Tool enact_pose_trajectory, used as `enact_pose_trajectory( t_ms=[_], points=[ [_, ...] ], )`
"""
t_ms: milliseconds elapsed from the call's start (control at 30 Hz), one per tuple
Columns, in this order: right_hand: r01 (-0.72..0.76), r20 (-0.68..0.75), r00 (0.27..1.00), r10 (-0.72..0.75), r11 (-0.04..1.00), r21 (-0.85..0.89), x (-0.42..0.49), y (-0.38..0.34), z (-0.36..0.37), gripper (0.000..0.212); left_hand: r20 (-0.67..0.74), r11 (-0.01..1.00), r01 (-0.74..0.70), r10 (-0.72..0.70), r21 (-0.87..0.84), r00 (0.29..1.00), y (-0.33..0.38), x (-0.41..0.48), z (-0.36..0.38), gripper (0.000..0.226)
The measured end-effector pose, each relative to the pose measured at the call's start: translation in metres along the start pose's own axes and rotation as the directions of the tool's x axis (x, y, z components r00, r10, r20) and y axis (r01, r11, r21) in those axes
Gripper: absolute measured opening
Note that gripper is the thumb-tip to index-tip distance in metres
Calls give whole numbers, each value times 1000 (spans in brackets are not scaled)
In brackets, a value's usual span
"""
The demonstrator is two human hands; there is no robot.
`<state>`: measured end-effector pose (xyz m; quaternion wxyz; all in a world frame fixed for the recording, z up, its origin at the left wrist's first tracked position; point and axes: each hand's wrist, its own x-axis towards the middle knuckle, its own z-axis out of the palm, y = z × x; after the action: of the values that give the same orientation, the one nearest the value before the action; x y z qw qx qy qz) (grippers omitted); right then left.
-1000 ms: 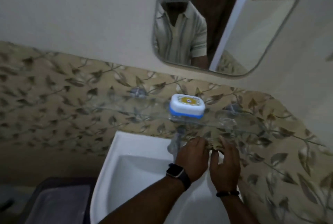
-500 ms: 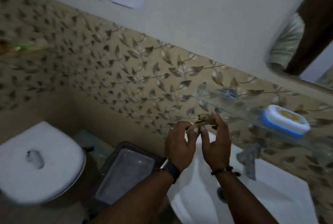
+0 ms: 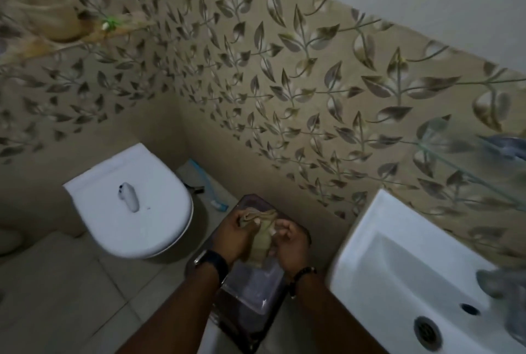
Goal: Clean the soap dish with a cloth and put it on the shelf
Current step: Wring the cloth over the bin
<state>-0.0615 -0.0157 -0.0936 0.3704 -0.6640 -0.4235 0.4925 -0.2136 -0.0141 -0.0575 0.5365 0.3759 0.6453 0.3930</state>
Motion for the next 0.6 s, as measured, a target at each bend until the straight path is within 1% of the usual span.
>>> enact_pose_trajectory(
  t_ms=[67, 133, 200, 300, 333, 367, 433, 467, 500, 533, 600],
  points=[
    [-45, -30, 999, 44, 999, -22, 11, 13, 9, 34, 44, 999, 32, -34, 41, 998, -7, 14, -3, 24],
    [-81, -42, 996, 80, 996, -34, 24, 23, 15, 30, 67, 996, 30, -35, 84, 997, -10, 29, -2, 37],
    [-104, -58, 993, 100, 993, -60, 35, 29, 19, 27, 98, 992, 27, -39, 120, 994, -13, 46, 1, 45],
    [-121, -69, 991, 116, 990, -75, 54, 40, 29, 35, 137, 979, 12, -41, 204, 990, -23, 70, 3, 52],
    [-144, -66, 988, 138, 985, -100, 60, 46, 33, 38, 141, 961, -13, -27, 276, 990, -31, 77, 3, 55],
    [-170, -66, 985, 162, 974, -148, 67, 51, 36, 40, 141, 918, -59, 4, 391, 990, -39, 83, 2, 58],
    [-246, -74, 969, 235, 922, -298, 77, 69, 45, 41, 155, 764, -129, 38, 632, 987, -68, 92, 3, 65],
    [-259, -55, 965, 257, 892, -371, 79, 75, 50, 40, 173, 694, -142, 26, 706, 985, -82, 93, 4, 63],
    [-230, -4, 967, 255, 866, -445, 79, 83, 56, 38, 188, 646, -153, 16, 748, 982, -98, 92, 4, 58],
    [-167, 78, 967, 241, 839, -518, 78, 88, 63, 36, 201, 615, -171, 21, 770, 979, -111, 90, 6, 50],
    [-15, 214, 955, 205, 756, -655, 75, 98, 75, 35, 229, 601, -220, 62, 769, 971, -133, 87, 11, 39]
  ],
)
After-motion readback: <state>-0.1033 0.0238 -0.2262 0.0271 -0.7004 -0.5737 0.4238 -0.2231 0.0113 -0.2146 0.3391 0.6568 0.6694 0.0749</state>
